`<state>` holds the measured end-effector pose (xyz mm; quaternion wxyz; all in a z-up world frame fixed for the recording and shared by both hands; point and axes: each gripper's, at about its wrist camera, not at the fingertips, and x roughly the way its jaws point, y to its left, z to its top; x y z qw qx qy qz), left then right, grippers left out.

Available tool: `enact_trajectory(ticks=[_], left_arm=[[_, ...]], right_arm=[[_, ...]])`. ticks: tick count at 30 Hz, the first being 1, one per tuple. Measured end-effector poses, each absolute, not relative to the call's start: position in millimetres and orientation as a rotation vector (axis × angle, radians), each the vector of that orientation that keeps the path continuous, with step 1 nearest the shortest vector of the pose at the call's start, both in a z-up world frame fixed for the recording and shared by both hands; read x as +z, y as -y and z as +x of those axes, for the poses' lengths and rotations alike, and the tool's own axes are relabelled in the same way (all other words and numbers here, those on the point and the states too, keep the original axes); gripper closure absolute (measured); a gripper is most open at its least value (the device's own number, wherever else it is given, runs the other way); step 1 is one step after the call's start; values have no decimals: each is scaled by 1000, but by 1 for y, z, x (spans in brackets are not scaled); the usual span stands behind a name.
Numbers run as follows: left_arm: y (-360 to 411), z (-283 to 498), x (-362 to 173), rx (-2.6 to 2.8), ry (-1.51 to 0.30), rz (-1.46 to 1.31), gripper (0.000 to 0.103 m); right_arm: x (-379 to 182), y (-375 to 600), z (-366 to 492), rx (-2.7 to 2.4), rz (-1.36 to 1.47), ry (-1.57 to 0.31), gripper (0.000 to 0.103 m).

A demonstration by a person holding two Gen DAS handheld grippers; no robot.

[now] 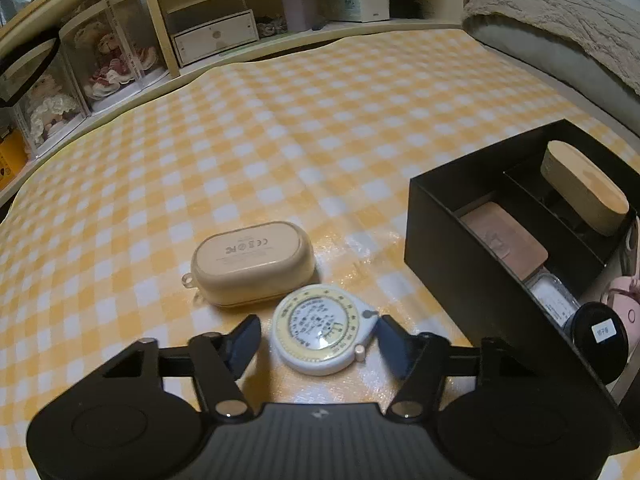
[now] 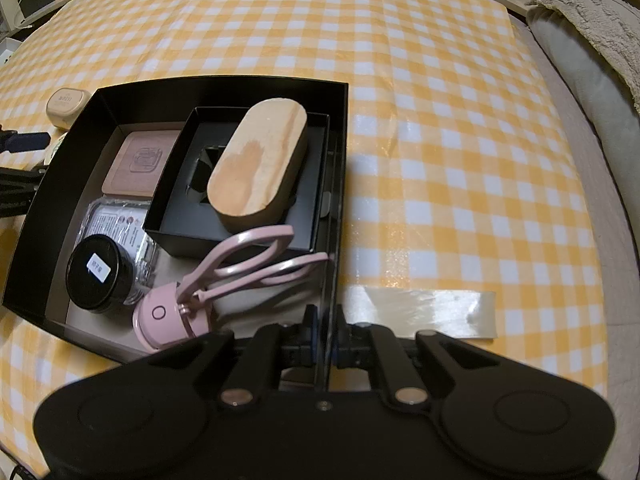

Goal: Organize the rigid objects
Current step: 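Carry the tape measure into the large box onto the tile, open left tool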

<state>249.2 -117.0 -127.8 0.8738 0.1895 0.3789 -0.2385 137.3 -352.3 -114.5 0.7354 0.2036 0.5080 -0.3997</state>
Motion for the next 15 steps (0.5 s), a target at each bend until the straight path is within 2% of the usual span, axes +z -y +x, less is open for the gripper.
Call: enact_trajectory(ticks=[8,15], left_arm=[[116,250,-120,-471,-793,368,44],[106,248,-79,-467,-713,178,45]], right_arm=[[-115,352,137,-879,447,-1117,96],[-115,352,138,-879,446,-1117,96]])
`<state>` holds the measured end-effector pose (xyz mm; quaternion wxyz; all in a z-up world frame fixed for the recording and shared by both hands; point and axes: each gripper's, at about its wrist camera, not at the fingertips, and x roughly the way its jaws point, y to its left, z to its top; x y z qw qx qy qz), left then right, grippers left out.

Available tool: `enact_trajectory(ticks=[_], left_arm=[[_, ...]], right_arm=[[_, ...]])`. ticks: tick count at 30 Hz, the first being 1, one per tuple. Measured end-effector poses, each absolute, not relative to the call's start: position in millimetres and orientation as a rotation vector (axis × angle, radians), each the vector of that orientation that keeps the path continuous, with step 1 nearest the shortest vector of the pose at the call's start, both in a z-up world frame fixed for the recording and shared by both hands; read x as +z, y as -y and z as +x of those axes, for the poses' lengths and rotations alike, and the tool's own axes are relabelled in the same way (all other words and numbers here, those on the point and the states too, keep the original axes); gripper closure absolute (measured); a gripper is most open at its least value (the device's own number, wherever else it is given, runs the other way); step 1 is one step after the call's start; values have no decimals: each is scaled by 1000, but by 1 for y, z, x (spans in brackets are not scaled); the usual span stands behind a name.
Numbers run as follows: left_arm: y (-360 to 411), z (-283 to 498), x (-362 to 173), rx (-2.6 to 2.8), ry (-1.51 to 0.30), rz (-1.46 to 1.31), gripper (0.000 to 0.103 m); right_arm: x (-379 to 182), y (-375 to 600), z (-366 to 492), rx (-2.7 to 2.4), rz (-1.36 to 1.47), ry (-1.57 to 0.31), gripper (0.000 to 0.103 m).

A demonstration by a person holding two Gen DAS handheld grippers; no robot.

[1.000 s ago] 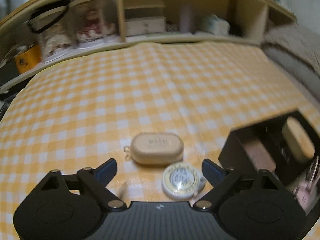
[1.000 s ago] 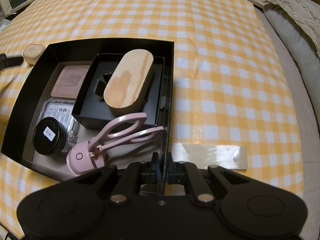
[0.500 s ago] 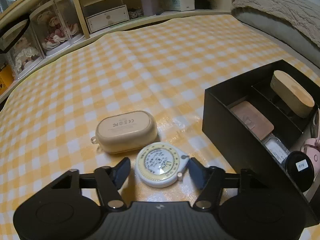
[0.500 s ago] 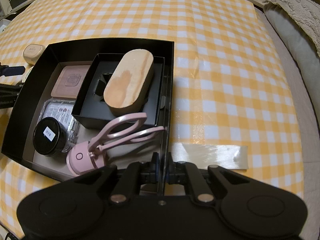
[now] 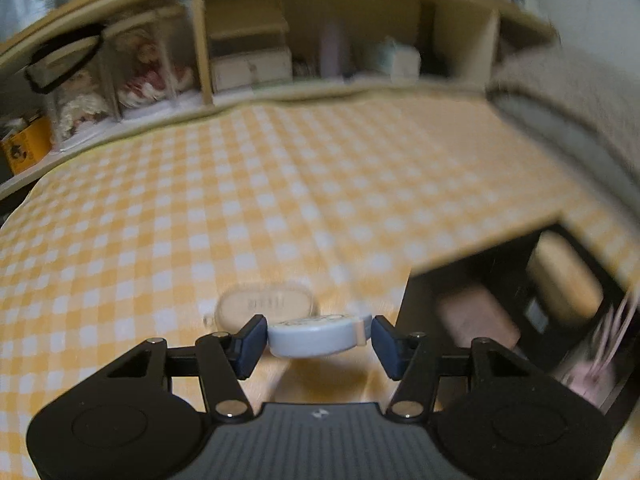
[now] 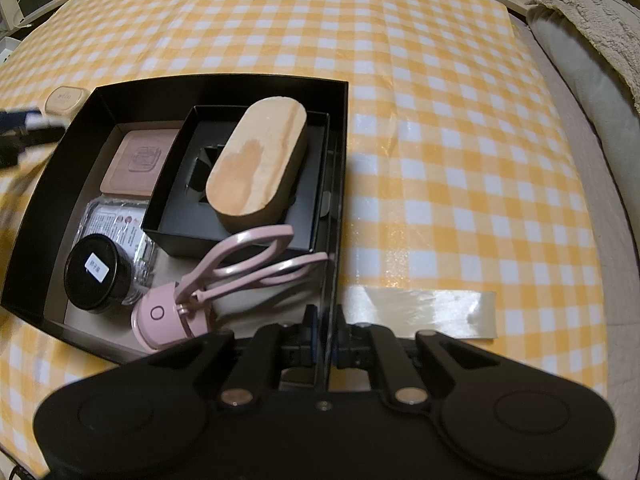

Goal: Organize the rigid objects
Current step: 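Carry the tape measure into the large box onto the tile, open left tool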

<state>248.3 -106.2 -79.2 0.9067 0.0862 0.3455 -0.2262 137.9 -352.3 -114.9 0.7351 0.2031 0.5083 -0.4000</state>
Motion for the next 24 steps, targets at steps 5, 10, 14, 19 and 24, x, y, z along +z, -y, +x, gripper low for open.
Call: enact_trajectory(ticks=[5,10,14,19,24], left_arm=[[109,238,-50,-523,-657,82,45],[134,218,-40,-629,-640,113,45],[162,201,-49,-712,-640,198,45],[189,191,-74,-759,-657,316,45],[195,191,-89,-759,-677,345,45]], right_arm=[[-115,352,138,-880,445,-1118,96],[-116,353,137,-882,441,-1122,96],[-116,352,137,-882,442,-1122,96],[-116,352,137,-883,442,-1122,96],[-116,352,138,-883,440,-1122,96]])
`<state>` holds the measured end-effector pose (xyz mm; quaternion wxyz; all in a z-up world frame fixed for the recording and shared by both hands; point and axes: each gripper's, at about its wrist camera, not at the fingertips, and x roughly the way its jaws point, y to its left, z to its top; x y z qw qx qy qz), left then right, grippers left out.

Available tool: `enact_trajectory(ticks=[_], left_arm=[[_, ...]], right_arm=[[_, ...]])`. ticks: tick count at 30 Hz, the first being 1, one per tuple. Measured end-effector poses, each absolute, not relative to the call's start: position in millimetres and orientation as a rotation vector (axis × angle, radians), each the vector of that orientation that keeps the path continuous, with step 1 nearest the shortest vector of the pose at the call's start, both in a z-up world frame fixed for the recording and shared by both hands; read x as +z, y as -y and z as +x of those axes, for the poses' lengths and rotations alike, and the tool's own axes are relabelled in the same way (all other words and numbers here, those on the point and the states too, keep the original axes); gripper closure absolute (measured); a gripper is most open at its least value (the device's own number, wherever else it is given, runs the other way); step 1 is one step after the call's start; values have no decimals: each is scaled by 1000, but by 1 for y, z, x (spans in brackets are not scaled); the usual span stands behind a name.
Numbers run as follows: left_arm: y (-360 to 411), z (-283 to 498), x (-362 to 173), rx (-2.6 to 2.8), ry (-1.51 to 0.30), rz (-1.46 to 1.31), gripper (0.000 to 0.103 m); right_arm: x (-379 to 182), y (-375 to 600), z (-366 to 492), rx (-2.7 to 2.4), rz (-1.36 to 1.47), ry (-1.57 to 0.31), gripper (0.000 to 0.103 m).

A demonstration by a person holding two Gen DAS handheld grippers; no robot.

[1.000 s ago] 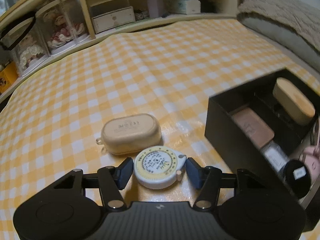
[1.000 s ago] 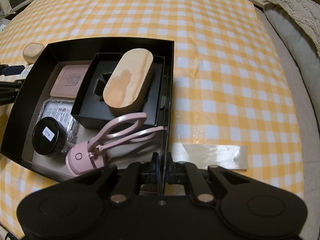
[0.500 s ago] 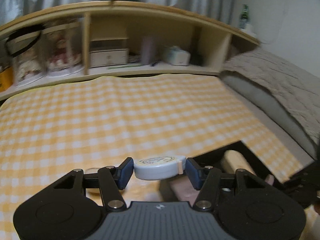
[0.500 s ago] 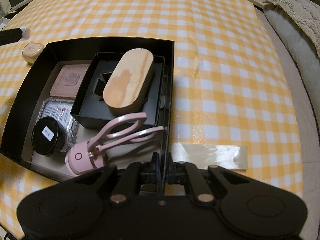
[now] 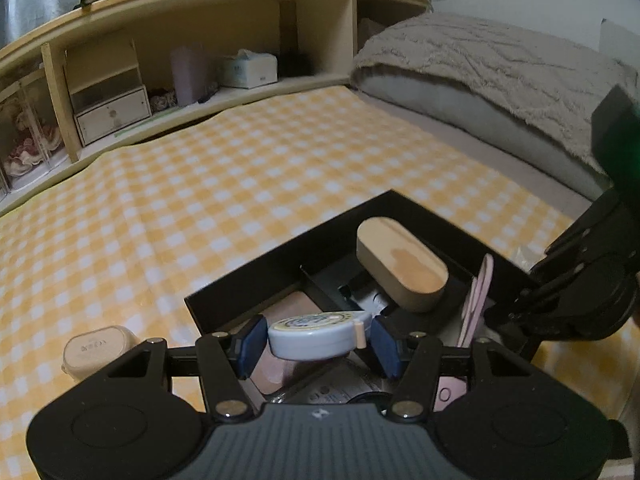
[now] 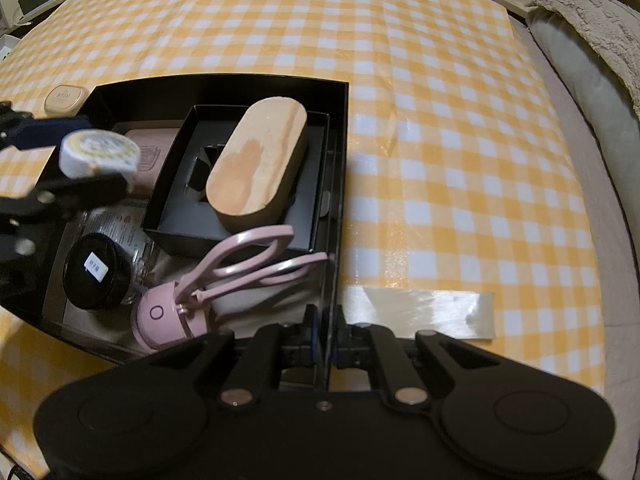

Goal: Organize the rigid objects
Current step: 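Carry the tape measure into the large box onto the tile, open left tool, then lift the open left tool away from the large box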

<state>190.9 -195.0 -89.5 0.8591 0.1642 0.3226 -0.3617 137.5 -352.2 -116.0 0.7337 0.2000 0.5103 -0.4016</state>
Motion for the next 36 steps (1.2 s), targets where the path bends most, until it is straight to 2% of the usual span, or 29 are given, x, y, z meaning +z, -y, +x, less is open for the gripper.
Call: enact_trajectory(ticks=[14,29,33,35,36], left_arm=[[203,180,-109,-807,-707,458,46],[203,177,-95,-859,-845,354,46],[200,173,-85,-843,-840,331,41],[198,173,-80,-827,-843,315,29],[197,172,-78,-823,-840,310,26]], right_arm=[[-114,353,137,-885,437,-1126,96],[-114,352,137,-883,436,-1127,96],[-114,353,136,-883,437,-1127,96],[-114,352,137,-884,436,-1127,96],[-114,352,137,-884,436,-1127,96]])
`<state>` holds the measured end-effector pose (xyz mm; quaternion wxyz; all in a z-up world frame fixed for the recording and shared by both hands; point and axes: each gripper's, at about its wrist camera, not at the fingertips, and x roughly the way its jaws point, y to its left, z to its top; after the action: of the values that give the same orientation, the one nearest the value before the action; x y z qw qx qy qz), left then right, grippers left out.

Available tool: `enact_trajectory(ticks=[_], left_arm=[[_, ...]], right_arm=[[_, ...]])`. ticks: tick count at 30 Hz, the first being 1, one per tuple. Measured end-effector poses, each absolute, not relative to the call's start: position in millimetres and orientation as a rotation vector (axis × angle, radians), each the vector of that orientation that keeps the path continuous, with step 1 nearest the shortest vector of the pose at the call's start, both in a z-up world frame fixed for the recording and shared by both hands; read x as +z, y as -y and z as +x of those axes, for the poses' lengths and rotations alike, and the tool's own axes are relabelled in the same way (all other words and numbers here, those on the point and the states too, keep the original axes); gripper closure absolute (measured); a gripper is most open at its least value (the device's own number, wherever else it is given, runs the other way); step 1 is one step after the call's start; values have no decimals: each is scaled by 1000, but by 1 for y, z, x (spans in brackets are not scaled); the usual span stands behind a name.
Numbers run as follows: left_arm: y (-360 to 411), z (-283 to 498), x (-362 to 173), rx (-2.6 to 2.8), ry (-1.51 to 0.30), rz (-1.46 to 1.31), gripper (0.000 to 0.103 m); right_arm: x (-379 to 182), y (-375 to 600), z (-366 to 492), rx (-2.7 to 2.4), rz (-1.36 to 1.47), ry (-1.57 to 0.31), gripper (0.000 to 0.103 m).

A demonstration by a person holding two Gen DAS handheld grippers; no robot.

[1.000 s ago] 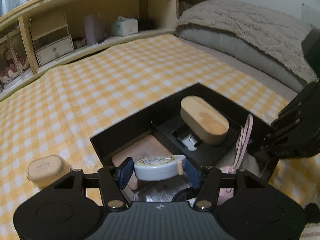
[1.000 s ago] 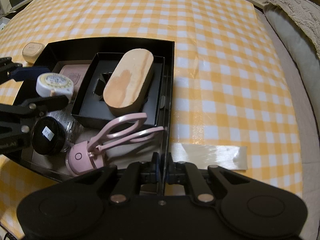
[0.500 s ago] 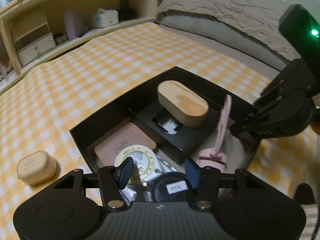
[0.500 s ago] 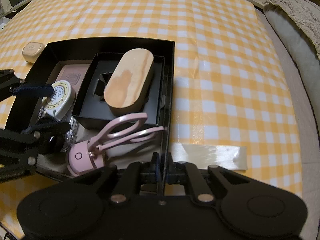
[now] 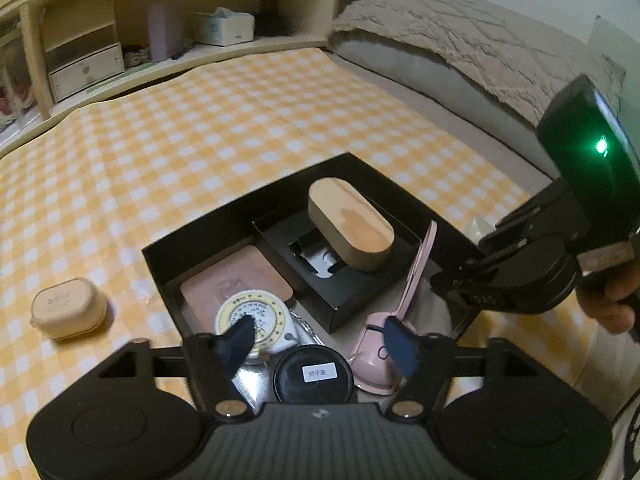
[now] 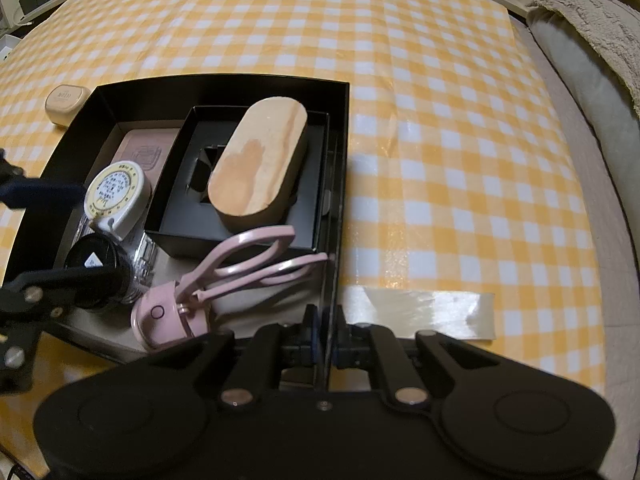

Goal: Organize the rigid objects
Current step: 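Lift the open left tool away from the large box, then move the left tool to the beige earbud case and close on it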

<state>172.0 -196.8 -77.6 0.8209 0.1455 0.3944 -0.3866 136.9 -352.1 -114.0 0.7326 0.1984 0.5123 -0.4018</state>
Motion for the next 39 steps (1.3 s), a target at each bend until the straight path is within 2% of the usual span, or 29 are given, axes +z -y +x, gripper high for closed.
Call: enact_trajectory(ticks=[4,8,18,23,31,39], left_arm=[[193,169,-70,-804,-831,302,10],[191,165,-61,-787,-823,294,2],[180,160,-43,-750,-850,260,0],[167,163,-31,-710,-802,257,0],[129,194,-20,-549,-757,180,0],[96,230,-33,-396,-747,130,0]], right_arm=[[-114,353,136,-885,437,-1127,96],[-114,352,137,-885,437,-1127,96],[-114,352,137,-885,437,-1127,96],[-114,352,137,-885,437,-1127,96],[-114,352,136,-885,437,-1127,96],[-114,352,138,-887,435,-1128,96]])
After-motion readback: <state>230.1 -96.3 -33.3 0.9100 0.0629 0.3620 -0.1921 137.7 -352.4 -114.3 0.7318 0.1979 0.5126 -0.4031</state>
